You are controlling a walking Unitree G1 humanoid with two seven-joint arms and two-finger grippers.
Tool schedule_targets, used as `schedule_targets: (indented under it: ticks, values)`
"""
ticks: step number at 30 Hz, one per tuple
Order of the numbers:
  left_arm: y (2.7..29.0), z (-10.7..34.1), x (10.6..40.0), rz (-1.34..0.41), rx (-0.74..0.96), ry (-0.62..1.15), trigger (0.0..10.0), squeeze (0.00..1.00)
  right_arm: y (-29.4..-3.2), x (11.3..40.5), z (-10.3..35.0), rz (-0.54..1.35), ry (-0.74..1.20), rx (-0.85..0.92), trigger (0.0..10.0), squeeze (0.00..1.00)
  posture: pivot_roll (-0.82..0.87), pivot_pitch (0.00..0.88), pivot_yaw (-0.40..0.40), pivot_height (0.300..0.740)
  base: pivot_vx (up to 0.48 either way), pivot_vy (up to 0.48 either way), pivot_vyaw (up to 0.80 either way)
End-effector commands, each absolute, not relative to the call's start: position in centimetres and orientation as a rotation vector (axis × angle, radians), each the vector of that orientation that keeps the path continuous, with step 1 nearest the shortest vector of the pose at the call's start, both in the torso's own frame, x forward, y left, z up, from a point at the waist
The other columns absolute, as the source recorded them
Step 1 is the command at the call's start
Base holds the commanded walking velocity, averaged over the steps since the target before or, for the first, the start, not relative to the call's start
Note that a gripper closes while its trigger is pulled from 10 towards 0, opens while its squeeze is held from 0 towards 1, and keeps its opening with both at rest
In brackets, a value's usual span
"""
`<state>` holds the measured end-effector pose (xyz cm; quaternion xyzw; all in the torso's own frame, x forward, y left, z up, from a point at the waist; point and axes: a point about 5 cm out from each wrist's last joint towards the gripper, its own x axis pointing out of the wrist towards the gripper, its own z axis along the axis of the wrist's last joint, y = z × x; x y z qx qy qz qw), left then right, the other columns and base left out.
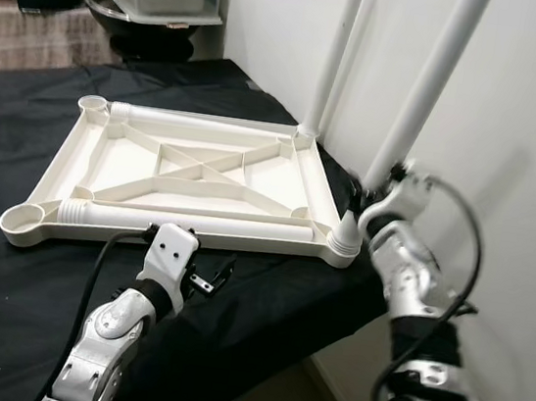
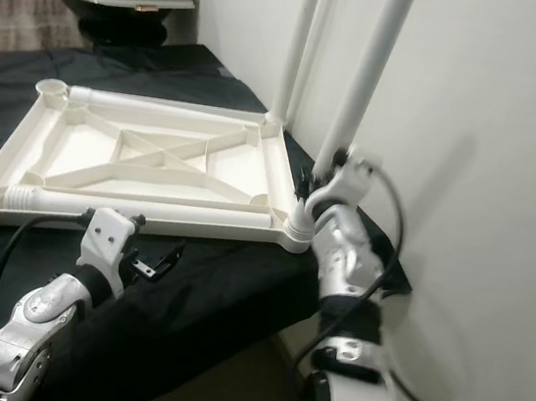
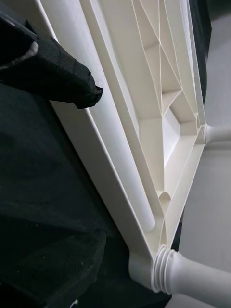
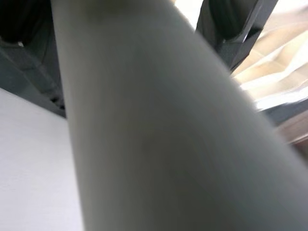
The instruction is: Building children table
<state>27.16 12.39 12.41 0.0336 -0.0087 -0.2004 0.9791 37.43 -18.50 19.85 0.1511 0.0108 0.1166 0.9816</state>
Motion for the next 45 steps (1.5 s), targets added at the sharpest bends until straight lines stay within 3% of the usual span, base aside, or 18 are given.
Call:
schedule_targets:
  ticks: [1, 5, 6, 7, 8, 13, 17, 21, 23, 26, 30, 31, 33, 34, 35, 39, 40, 45]
  values:
    - [12.3, 12.0, 27.1, -0.403, 0.074, -0.006, 10.0, 0.00, -18.6, 37.2, 19.2, 0.372, 0.033, 0.235, 10.0, 0.00, 0.08, 0.000, -0.086, 0.740, 0.000, 0.000, 0.00]
    - [12.3, 12.0, 27.1, -0.404, 0.075, -0.007, 10.0, 0.00, -20.1, 37.1, 18.9, 0.403, 0.066, 0.161, 10.0, 0.00, 0.08, 0.000, -0.086, 0.740, 0.000, 0.000, 0.00]
    - [12.3, 12.1, 27.2, -0.404, 0.076, -0.007, 10.0, 0.00, -20.5, 37.0, 18.8, 0.448, 0.081, 0.144, 2.4, 0.00, 0.08, 0.000, -0.088, 0.740, 0.000, 0.000, 0.00]
    - [12.3, 12.1, 27.2, -0.404, 0.076, -0.007, 10.0, 0.00, -20.5, 37.0, 18.8, 0.448, 0.081, 0.144, 2.4, 0.00, 0.08, 0.000, -0.088, 0.740, 0.000, 0.000, 0.00]
    - [12.4, 12.1, 27.2, -0.404, 0.077, -0.008, 10.0, 0.00, -20.5, 36.8, 18.7, 0.496, 0.092, 0.137, 0.0, 0.00, 0.08, 0.000, -0.087, 0.740, 0.000, 0.000, 0.00]
    - [12.4, 12.1, 27.2, -0.407, 0.079, -0.006, 10.0, 0.00, -20.6, 36.4, 18.4, 0.584, 0.107, 0.113, 0.0, 0.00, 0.09, 0.000, -0.085, 0.740, 0.000, 0.000, 0.00]
    - [12.4, 12.0, 27.1, -0.409, 0.082, -0.004, 10.0, 0.00, -20.9, 36.9, 18.4, 0.510, 0.099, 0.122, 0.0, 0.00, 0.09, 0.000, -0.086, 0.740, 0.000, 0.000, 0.00]
    - [12.5, 12.1, 27.0, -0.408, 0.084, -0.004, 10.0, 0.00, -21.1, 38.0, 18.3, 0.242, 0.086, 0.152, 0.0, 0.00, 0.09, 0.000, -0.083, 0.740, 0.000, 0.000, 0.00]
    - [12.4, 12.0, 27.1, -0.410, 0.087, -0.003, 10.0, 0.00, -20.4, 37.6, 15.8, -0.174, 0.175, 0.200, 0.0, 0.00, 0.09, 0.000, -0.075, 0.740, 0.000, 0.000, 0.00]
    - [12.2, 12.0, 27.2, -0.417, 0.088, -0.003, 10.0, 0.00, -17.3, 36.0, 13.1, -0.341, 0.277, 0.195, 0.0, 0.00, 0.09, 0.000, -0.077, 0.740, 0.000, 0.000, 0.00]
    - [12.2, 12.1, 27.3, -0.415, 0.085, -0.005, 10.0, 0.00, -14.5, 35.6, 12.3, -0.268, 0.331, 0.197, 0.0, 0.00, 0.10, 0.000, -0.079, 0.740, 0.000, 0.000, 0.00]
    - [12.4, 12.2, 27.3, -0.413, 0.083, -0.004, 10.0, 0.00, -14.4, 35.8, 12.5, -0.253, 0.333, 0.211, 10.0, 0.00, 0.09, 0.000, -0.080, 0.740, 0.000, 0.000, 0.00]
    - [12.4, 12.2, 27.3, -0.411, 0.082, -0.004, 10.0, 0.00, -14.5, 35.9, 12.6, -0.247, 0.332, 0.220, 10.0, 0.00, 0.09, 0.000, -0.080, 0.740, 0.000, 0.000, 0.00]
    - [12.6, 12.1, 27.3, -0.409, 0.083, -0.003, 10.0, 0.00, -15.1, 36.4, 13.5, -0.226, 0.279, 0.236, 10.0, 0.96, 0.09, 0.000, -0.081, 0.740, 0.000, 0.000, 0.00]
    - [12.6, 12.1, 27.3, -0.407, 0.084, -0.002, 10.0, 0.00, -15.7, 36.8, 14.4, -0.199, 0.236, 0.235, 10.0, 1.00, 0.09, 0.000, -0.081, 0.740, 0.000, 0.000, 0.00]
    - [12.5, 12.0, 27.3, -0.406, 0.083, -0.002, 10.0, 0.00, -16.9, 37.4, 16.2, -0.162, 0.160, 0.231, 10.0, 1.00, 0.08, 0.000, -0.082, 0.740, 0.000, 0.000, 0.00]
    - [12.3, 12.0, 27.3, -0.408, 0.081, -0.004, 10.0, 0.00, -17.8, 37.8, 17.6, -0.127, 0.103, 0.231, 10.0, 0.00, 0.08, 0.000, -0.082, 0.740, 0.000, 0.000, 0.00]
    - [12.1, 12.0, 27.3, -0.412, 0.076, -0.004, 10.0, 0.00, -20.1, 38.0, 20.4, 0.018, -0.025, 0.216, 10.0, 0.00, 0.08, 0.000, -0.077, 0.740, 0.000, 0.000, 0.00]
